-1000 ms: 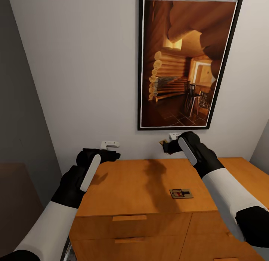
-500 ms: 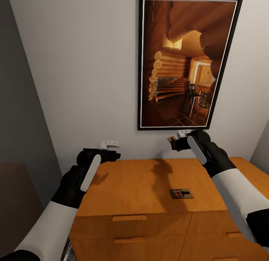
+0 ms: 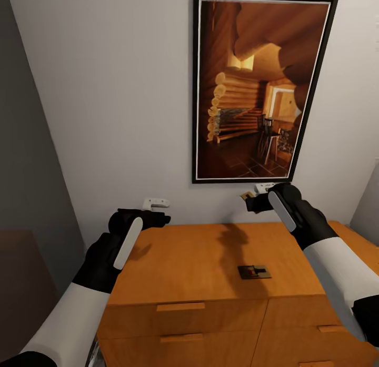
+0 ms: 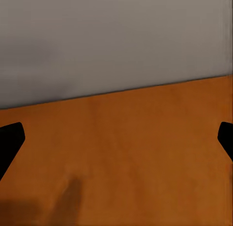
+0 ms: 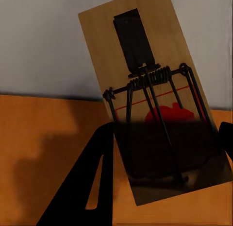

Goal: Take the four mousetraps from the cabinet in the bathroom and place them on the bathroom floor. Make sure all four end up on the same floor surface, and ensure that at least two of them are either under or directly next to the same bathroom sink.

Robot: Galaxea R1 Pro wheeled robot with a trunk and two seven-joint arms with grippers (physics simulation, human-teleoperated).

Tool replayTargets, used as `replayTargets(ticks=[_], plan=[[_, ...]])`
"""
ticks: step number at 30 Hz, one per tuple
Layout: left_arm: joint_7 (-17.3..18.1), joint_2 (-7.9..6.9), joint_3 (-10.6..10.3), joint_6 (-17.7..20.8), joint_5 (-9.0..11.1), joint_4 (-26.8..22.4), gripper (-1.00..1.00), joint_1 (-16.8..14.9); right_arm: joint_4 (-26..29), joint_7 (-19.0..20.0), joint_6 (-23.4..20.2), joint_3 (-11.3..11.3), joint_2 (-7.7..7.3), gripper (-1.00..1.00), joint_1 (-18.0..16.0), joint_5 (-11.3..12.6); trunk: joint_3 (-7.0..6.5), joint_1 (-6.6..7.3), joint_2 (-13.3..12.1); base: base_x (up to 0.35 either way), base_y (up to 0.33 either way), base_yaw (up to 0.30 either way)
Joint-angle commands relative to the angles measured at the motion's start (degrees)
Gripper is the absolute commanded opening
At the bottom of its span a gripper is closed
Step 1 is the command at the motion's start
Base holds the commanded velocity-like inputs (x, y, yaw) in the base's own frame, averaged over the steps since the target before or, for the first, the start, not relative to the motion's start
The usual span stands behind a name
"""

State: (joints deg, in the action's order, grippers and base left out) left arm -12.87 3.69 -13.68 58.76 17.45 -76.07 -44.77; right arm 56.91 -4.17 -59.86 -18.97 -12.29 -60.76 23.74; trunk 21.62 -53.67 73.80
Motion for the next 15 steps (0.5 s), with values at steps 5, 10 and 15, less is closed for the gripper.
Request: replayTargets(ticks=[5, 10, 15], plan=[[-0.08, 0.05, -0.35, 0.43, 0.65, -0.11, 1.0, -0.03, 0.08, -0.41, -0.14, -0.19, -0.12, -1.0, -0.06, 0.49, -0.09, 0.0, 0.04, 0.0, 0.0, -0.192], [0.08, 0.08, -1.8, 0.6, 1.71, -0.12, 1.0, -0.04, 0.09, -0.41, -0.14, -0.19, -0.7, -1.0, -0.06, 0.58, -0.26, 0.0, 0.04, 0.0, 0.0, -0.212], [0.12, 0.09, -4.84, 0.64, 3.51, -0.11, 1.0, -0.04, -0.08, -0.56, -0.14, -0.19, -1.53, -1.0, -0.06, 0.63, -0.35, 0.0, 0.04, 0.0, 0.0, -0.101]])
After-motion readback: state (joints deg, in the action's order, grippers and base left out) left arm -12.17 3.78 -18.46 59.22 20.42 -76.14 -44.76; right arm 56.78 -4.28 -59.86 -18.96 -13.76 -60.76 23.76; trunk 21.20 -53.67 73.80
